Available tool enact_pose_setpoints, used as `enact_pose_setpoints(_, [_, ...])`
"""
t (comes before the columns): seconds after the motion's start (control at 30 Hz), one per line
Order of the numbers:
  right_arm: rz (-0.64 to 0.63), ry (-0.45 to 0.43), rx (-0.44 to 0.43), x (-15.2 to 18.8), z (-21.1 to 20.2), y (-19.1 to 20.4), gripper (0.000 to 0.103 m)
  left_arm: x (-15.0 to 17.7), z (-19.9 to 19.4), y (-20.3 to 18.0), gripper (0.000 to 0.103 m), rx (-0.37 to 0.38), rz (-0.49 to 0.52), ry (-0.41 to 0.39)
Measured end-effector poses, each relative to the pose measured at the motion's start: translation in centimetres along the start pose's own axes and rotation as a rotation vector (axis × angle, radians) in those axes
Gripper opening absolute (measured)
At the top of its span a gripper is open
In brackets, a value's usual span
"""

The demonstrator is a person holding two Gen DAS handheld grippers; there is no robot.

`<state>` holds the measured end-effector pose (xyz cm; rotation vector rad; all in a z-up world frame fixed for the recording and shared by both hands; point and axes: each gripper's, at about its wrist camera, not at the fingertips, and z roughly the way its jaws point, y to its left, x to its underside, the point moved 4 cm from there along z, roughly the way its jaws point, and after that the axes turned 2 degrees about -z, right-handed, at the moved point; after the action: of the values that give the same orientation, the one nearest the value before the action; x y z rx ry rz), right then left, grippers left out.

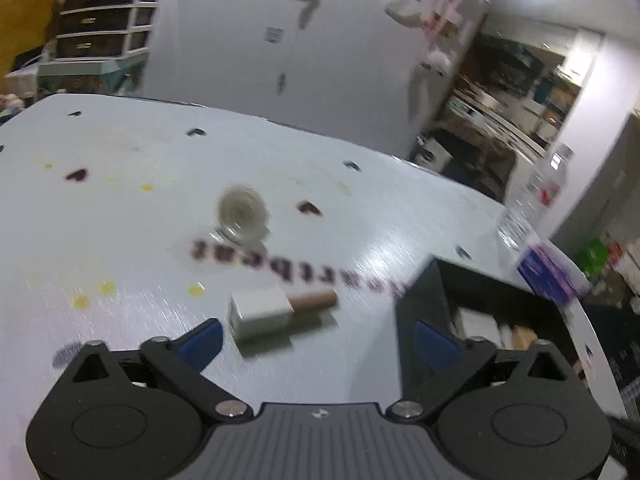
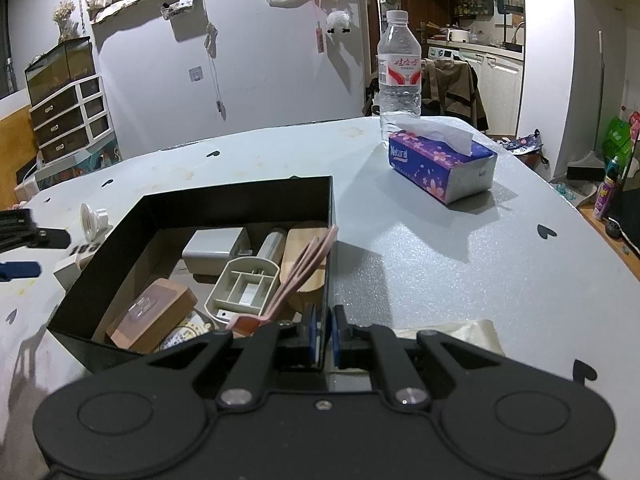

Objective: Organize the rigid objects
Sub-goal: 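Move the left gripper to the white-capped brown tube and grasp it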

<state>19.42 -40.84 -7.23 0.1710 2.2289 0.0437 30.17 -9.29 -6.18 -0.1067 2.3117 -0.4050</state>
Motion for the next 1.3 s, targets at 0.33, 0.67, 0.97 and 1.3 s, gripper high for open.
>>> enact_pose_setpoints(0.33, [0.002, 0.002, 0.000, 0.0, 0.0, 0.0, 0.008, -1.2, 4.3, 2.6, 0.073, -0.047, -0.172, 0.012])
enact_pose_setpoints(0.67, [0.004, 0.003, 0.001, 0.1, 0.1, -0.1, 0.008, -1.0, 5.4, 2.9, 0.053, -0.085, -0.135, 0.034])
enact_pose_setpoints(0.97, [0.005, 0.003, 0.002, 0.1, 0.1, 0.0, 0.008, -0.4, 5.8, 2.5, 0.054, -0.047, 0.034, 0.001])
enact_pose_setpoints(1.3, [0.005, 0.004, 0.002, 0.1, 0.1, 0.0, 0.008, 0.6, 4.9, 2.6, 0.054, 0.012, 0.130, -0.004])
